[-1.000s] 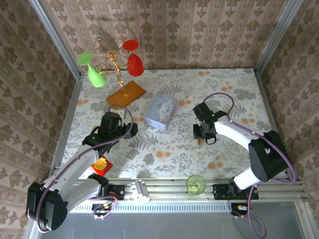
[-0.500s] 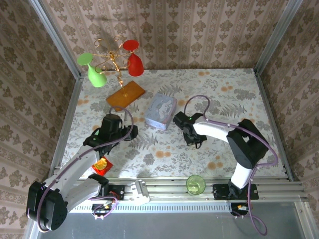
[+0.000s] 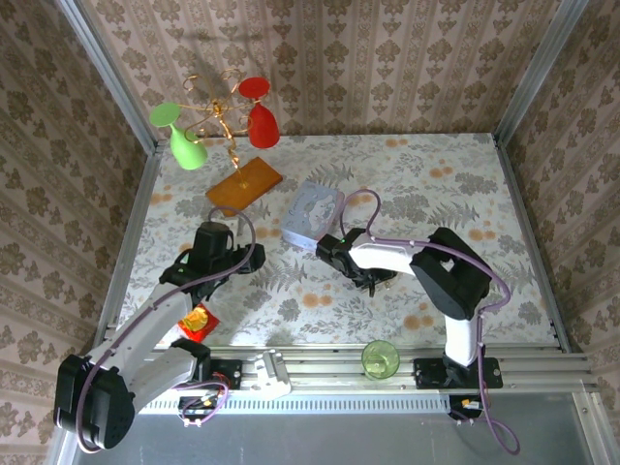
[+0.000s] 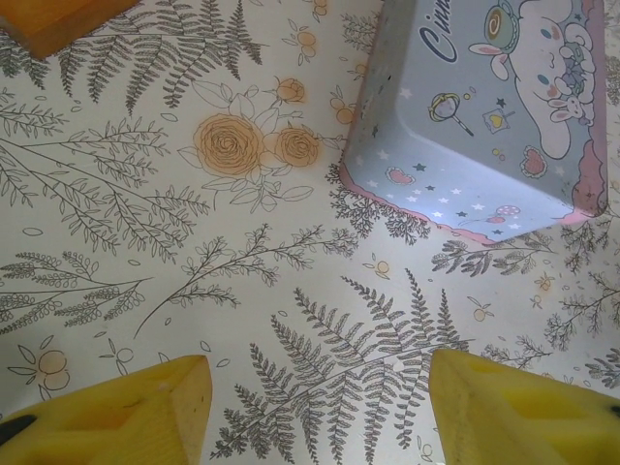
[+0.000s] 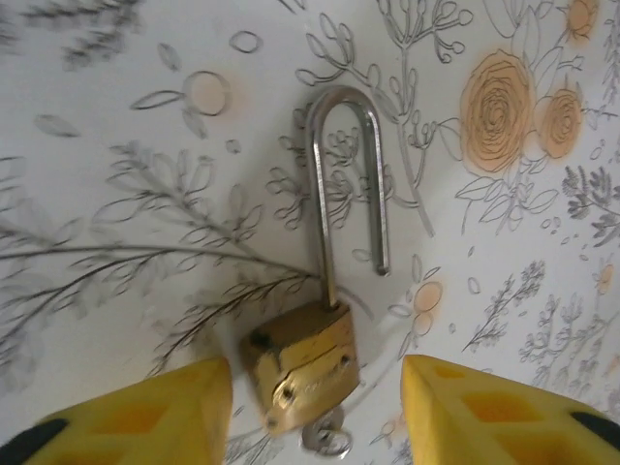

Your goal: Unlock the padlock with the key

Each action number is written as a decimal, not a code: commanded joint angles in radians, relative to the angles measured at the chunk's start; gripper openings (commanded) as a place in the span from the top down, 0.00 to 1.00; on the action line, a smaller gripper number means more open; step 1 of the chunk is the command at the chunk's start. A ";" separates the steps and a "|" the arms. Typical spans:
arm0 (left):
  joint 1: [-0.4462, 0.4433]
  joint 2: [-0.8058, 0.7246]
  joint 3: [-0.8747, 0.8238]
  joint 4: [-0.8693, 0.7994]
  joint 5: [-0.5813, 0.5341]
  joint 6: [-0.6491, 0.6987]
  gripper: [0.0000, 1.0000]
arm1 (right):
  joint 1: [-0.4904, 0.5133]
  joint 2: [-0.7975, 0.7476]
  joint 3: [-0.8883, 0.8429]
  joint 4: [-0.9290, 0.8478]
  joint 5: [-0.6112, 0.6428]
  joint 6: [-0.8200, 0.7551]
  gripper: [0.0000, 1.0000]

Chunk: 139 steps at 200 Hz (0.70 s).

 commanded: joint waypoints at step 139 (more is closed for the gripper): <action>0.185 0.088 -0.186 0.636 -0.393 0.516 0.00 | -0.688 -0.755 -0.578 1.042 -0.233 -0.538 0.00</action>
